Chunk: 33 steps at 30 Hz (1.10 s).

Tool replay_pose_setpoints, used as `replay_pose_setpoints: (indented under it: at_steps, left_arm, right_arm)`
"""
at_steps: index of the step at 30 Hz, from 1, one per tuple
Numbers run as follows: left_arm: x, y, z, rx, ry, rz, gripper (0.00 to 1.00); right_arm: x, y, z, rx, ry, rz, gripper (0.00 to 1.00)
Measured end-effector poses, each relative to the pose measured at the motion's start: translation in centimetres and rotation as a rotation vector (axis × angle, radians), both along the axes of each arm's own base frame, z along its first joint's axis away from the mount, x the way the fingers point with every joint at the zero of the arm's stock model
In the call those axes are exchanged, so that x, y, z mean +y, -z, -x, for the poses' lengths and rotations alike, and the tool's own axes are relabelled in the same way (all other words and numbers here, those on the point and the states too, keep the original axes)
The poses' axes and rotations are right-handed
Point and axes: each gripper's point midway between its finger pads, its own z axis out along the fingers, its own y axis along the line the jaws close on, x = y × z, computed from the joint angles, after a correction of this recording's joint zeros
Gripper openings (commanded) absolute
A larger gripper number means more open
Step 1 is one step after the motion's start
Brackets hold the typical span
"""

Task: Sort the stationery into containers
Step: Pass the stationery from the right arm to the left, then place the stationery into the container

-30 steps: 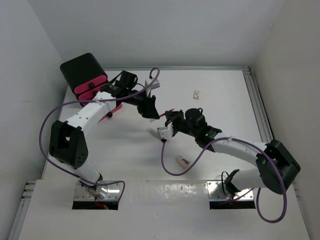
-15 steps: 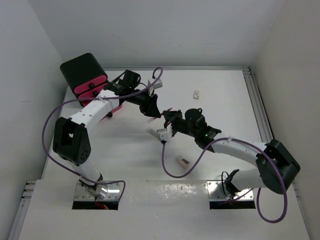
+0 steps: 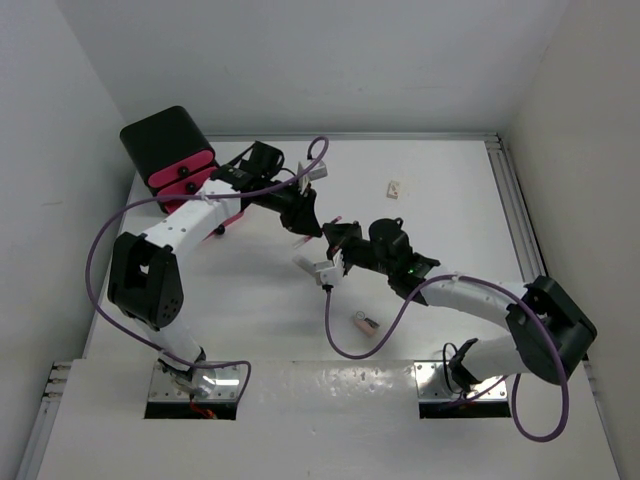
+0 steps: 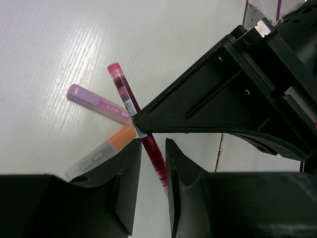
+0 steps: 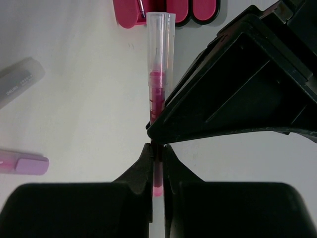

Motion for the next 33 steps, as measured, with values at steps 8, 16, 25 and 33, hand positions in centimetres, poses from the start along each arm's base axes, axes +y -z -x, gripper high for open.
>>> replay_pose_setpoints:
  at_steps: [8, 16, 25, 33]
  left_arm:
    - [0.3, 1.5, -0.3, 0.009, 0.006, -0.045, 0.05]
    - [0.8, 1.8, -0.8, 0.026, -0.016, -0.044, 0.0]
    - [8.3, 1.9, -6.0, -0.024, -0.279, -0.084, 0.0]
    - [18.3, 1.2, -8.8, -0.249, -0.443, -0.273, 0.01]
  right_arm:
    - [-0.1, 1.0, 0.2, 0.011, -0.009, 0.014, 0.0]
    - [0.0, 1.0, 0.3, 0.023, -0.007, -0.008, 0.67]
    - [-2.1, 0.5, -0.4, 0.052, 0.072, -0.076, 0.91]
    - [-5.6, 2.2, -1.0, 0.234, 0.224, -0.116, 0.89]
